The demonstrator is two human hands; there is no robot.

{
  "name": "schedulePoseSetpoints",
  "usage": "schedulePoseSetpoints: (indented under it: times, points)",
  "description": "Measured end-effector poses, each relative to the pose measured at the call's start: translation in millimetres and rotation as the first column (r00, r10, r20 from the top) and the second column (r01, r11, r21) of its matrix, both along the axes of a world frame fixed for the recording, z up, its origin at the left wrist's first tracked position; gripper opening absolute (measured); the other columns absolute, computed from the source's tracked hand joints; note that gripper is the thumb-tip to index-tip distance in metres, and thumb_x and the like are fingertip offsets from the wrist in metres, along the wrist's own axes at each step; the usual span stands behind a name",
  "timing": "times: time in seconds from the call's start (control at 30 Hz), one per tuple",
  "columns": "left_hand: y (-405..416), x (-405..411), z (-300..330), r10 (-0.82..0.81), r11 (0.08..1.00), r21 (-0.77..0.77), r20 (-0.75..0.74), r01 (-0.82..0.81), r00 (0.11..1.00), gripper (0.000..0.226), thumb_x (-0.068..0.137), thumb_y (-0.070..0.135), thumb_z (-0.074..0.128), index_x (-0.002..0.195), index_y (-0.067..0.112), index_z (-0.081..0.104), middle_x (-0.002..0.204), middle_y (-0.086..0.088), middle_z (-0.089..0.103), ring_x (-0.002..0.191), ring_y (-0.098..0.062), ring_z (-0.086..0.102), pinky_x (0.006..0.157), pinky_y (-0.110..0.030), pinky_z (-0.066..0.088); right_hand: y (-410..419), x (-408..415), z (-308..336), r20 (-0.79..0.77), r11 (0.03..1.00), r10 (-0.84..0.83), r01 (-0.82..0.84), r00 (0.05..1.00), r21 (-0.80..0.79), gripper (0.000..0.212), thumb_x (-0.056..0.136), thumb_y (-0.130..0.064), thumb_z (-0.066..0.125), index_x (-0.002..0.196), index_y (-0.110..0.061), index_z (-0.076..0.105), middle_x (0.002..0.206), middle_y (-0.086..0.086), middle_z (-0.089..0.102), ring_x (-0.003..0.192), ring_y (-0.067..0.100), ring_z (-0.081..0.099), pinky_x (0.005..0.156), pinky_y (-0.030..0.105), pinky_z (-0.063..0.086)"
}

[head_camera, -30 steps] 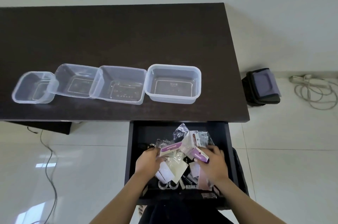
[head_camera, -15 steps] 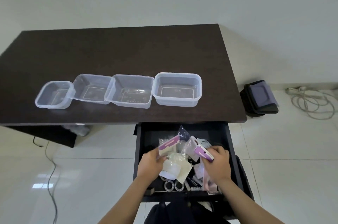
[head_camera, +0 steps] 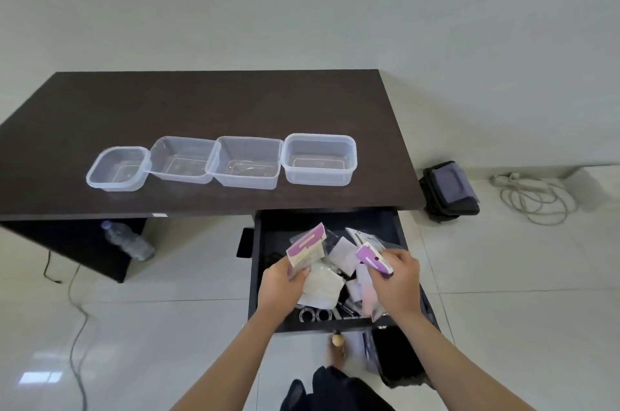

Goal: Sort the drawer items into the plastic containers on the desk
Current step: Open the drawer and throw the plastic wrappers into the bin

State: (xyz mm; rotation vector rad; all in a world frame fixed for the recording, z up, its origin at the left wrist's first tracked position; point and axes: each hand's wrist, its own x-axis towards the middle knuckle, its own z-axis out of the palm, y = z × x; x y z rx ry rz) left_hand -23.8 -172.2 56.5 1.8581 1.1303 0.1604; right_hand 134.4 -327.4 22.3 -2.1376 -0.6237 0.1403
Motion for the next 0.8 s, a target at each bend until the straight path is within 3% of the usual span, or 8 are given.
schedulePoseSetpoints:
  times: [0.23,0.37,0.43,0.53,0.67,0.8]
  points:
    - [-37,11,16,-0.038,0.999,-0.013,0.055,0.039,0.998,0.028,0.085,0.035,0.063,0.104,0.015,0.06,0.088,-0.005,0.063,0.081,-0.02,0.064,0.072,-0.04,0.058,-40,-4,14,0.024,0.996,-0.089,0.088,0.996,0.011,0.017,0.075,-0.019,0.075,0.084,-0.006,0.067,0.093,0.006,0.059,0.089,0.024,0.054,0.064,0.014,0.042]
    - [-58,27,22,-0.08,0.997,-0.006,0.06,0.081,0.995,0.021,0.088,0.031,0.061,0.099,0.014,0.058,0.075,0.006,0.054,0.065,-0.009,0.055,0.054,-0.024,0.046,-63,5,17,0.03,0.989,-0.144,0.142,0.989,0.045,0.017,0.073,-0.017,0.077,0.073,-0.006,0.064,0.087,0.008,0.06,0.085,0.026,0.055,0.063,0.015,0.043]
    - [-69,37,25,-0.095,0.995,0.002,0.051,0.096,0.994,0.021,0.089,0.03,0.06,0.1,0.012,0.057,0.073,0.008,0.05,0.063,-0.006,0.052,0.053,-0.021,0.044,-75,12,20,0.026,0.984,-0.168,0.166,0.985,0.066,0.019,0.073,-0.018,0.078,0.07,-0.008,0.062,0.084,0.007,0.061,0.083,0.025,0.056,0.063,0.011,0.042]
    - [-87,58,23,-0.117,0.993,0.0,0.05,0.117,0.992,0.031,0.088,0.034,0.06,0.108,0.01,0.058,0.086,0.002,0.062,0.076,-0.012,0.061,0.064,-0.031,0.054,-92,24,27,-0.013,0.98,-0.181,0.181,0.983,0.08,0.014,0.074,-0.015,0.077,0.074,-0.009,0.065,0.087,0.007,0.06,0.085,0.023,0.055,0.064,0.011,0.041]
    - [-122,95,20,-0.145,0.989,-0.013,0.085,0.147,0.986,0.035,0.089,0.031,0.059,0.117,0.009,0.057,0.105,0.001,0.067,0.093,-0.016,0.062,0.07,-0.023,0.052,-126,55,17,-0.031,0.98,-0.175,0.177,0.984,0.086,0.024,0.074,-0.015,0.075,0.062,-0.021,0.055,0.081,0.004,0.062,0.086,0.026,0.054,0.064,0.019,0.042]
    - [-171,141,16,-0.108,0.992,-0.051,0.085,0.113,0.991,0.035,0.089,0.033,0.059,0.117,0.013,0.057,0.097,0.006,0.063,0.089,-0.012,0.06,0.077,-0.028,0.053,-171,93,8,-0.058,0.982,-0.172,0.176,0.983,0.068,0.043,0.077,-0.023,0.072,0.055,-0.038,0.039,0.076,0.002,0.062,0.084,0.022,0.054,0.063,0.023,0.041]
